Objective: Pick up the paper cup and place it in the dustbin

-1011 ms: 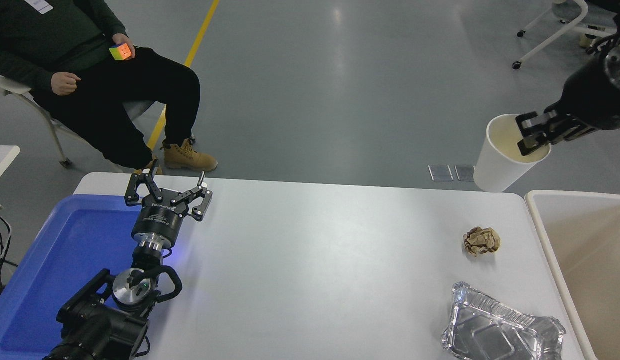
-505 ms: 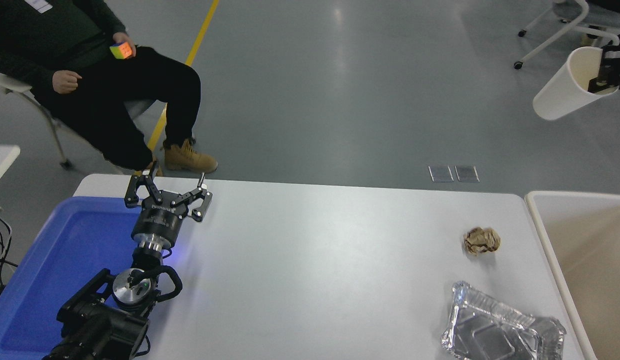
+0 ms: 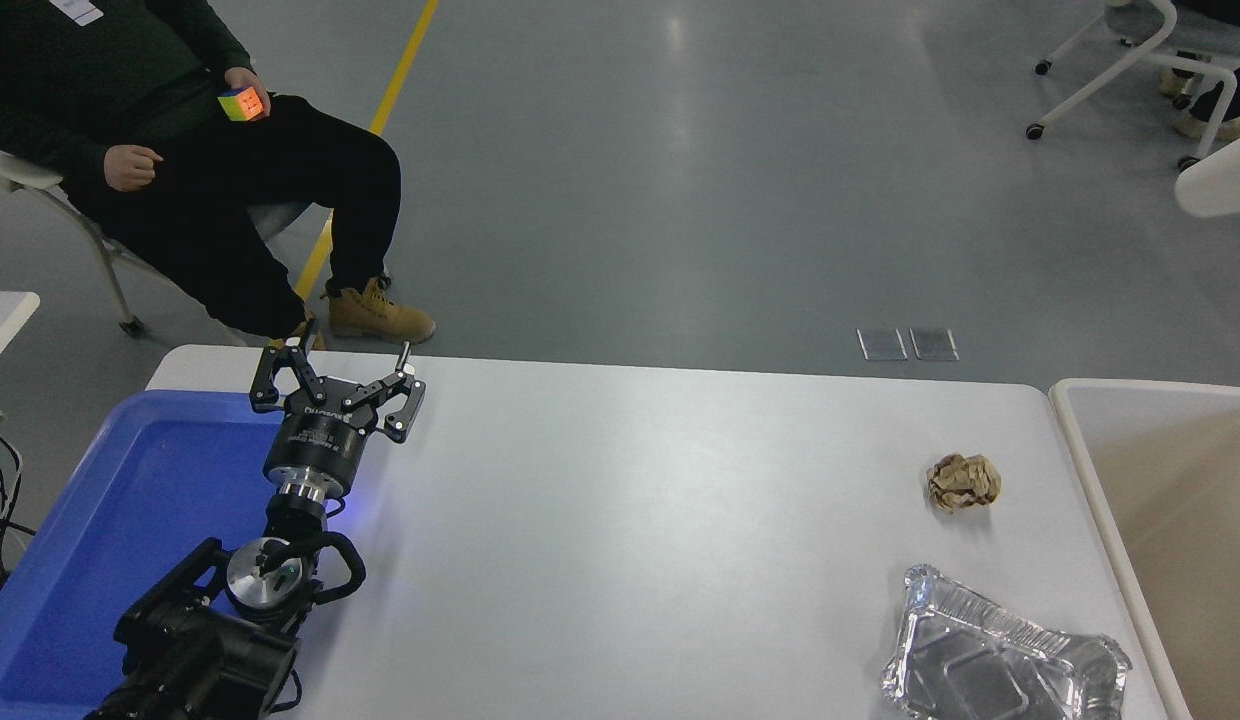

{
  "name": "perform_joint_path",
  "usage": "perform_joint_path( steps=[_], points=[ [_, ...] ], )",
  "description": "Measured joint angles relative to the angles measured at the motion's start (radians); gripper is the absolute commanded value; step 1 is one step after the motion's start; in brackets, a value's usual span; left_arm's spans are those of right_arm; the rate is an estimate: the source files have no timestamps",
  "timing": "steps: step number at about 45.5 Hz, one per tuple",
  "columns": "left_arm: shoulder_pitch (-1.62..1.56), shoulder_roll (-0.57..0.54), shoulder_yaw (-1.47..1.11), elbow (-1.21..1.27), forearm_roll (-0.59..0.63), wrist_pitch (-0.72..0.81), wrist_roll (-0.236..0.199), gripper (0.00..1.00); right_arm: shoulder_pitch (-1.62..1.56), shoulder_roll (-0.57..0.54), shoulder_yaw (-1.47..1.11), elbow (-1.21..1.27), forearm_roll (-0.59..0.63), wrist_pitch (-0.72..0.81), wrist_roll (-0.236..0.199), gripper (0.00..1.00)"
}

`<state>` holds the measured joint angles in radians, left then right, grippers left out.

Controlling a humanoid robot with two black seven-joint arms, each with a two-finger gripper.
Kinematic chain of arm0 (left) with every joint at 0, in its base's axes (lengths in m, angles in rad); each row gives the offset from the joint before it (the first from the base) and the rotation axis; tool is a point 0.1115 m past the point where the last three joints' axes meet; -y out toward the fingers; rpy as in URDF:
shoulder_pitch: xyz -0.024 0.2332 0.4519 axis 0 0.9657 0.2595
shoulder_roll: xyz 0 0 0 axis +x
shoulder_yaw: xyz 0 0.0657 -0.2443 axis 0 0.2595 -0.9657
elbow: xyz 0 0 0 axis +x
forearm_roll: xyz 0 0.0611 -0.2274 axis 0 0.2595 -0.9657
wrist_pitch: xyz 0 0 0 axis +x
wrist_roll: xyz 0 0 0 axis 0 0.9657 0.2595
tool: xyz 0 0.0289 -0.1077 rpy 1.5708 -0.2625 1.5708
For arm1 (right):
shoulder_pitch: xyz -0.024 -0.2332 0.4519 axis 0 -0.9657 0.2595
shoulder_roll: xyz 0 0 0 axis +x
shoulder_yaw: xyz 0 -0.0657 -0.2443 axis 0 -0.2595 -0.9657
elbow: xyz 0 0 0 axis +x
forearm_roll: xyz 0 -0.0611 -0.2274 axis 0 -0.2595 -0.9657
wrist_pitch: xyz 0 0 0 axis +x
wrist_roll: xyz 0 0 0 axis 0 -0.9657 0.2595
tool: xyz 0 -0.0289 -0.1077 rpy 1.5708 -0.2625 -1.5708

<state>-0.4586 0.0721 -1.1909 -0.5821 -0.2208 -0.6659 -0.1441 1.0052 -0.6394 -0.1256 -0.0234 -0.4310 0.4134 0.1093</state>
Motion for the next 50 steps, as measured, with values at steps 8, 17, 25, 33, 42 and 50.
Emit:
perform_joint_path(
  steps=[8,17,25,33,42,50],
  points=[
    [0.000,0.000,-0.001,0.000,0.000,0.000,0.000,0.99,-0.163,0.089,0.075,-0.045,0.164,-0.167,-0.026,0.00],
    [0.000,0.000,-0.001,0.000,0.000,0.000,0.000,0.99,-0.264,0.196,0.120,-0.064,0.327,-0.338,-0.047,0.00],
    [0.000,0.000,-0.001,0.000,0.000,0.000,0.000,0.99,-0.312,0.269,0.199,-0.068,0.410,-0.430,-0.060,0.00],
    [0.000,0.000,-0.001,0.000,0.000,0.000,0.000,0.99,-0.347,0.305,0.280,-0.070,0.444,-0.468,-0.065,0.00],
    [0.000,0.001,-0.001,0.000,0.000,-0.001,0.000,0.99,-0.386,0.325,0.341,-0.068,0.462,-0.485,-0.068,0.00],
    [0.000,0.001,-0.001,0.000,0.000,-0.001,0.000,0.99,-0.417,0.331,0.362,-0.068,0.468,-0.490,-0.069,0.00]
  ],
)
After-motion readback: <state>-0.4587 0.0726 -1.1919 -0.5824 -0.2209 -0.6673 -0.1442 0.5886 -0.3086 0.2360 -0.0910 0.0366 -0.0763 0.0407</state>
